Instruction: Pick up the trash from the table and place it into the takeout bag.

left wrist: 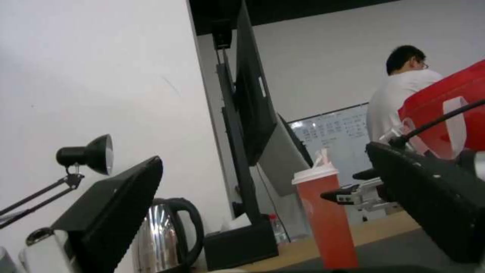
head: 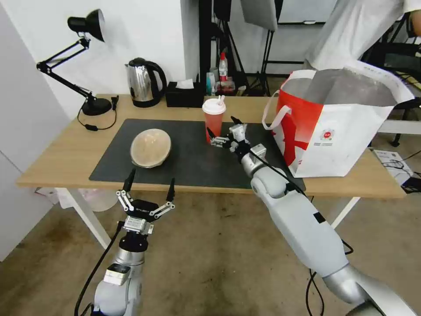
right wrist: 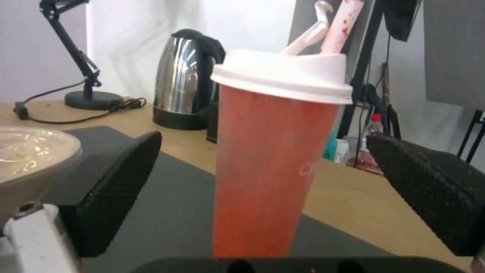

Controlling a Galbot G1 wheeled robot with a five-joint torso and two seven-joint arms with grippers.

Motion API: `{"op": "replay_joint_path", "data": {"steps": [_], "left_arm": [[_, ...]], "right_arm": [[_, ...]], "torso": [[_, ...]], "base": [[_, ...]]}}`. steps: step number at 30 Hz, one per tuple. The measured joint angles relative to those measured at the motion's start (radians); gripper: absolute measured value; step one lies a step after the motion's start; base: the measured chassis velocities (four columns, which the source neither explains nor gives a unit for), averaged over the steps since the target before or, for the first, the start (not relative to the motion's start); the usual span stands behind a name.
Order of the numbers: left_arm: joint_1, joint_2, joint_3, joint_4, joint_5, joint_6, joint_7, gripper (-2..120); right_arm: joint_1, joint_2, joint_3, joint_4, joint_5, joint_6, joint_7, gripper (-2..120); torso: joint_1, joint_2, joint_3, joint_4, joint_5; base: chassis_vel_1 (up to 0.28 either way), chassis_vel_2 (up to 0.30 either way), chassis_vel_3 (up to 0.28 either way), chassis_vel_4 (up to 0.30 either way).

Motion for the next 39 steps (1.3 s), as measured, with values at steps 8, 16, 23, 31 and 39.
{"op": "replay_joint_path", "data": {"steps": [8,16,23,31,39], "left_arm": [[-0.005,0.0,-0.004,0.009,0.001,0.0,0.0,100],[-0.007,0.0,-0.006,0.012,0.001,0.0,0.0,100],[-0.007,0.0,-0.009,0.012,0.001,0.0,0.001,100],[-0.007,0.001,-0.012,0.015,0.0,0.0,0.001,100],[-0.007,0.001,-0.012,0.017,0.0,-0.001,0.001,100]], "right_arm": [[0.029,0.016,-0.004,-0.049,-0.004,0.01,-0.007,100],[0.06,0.035,-0.009,-0.096,-0.01,0.021,-0.02,100],[0.077,0.054,-0.01,-0.136,-0.025,0.033,-0.023,100],[0.097,0.076,-0.01,-0.196,-0.038,0.052,-0.032,100],[0.108,0.094,-0.01,-0.221,-0.044,0.062,-0.039,100]], "torso": [[0.0,0.0,0.0,-0.0001,-0.0001],[0.0,0.0,0.0,-0.0001,-0.0001],[0.0,0.0,0.0,-0.0001,0.0],[0.0,0.0,0.0,-0.0001,-0.0001],[0.0,0.0,0.0,-0.0001,0.0]], "base": [[0.0,0.0,0.0,0.0],[0.0,0.0,0.0,0.0],[0.0,0.0,0.0,0.0],[0.0,0.0,0.0,0.0],[0.0,0.0,0.0,0.0]]}}
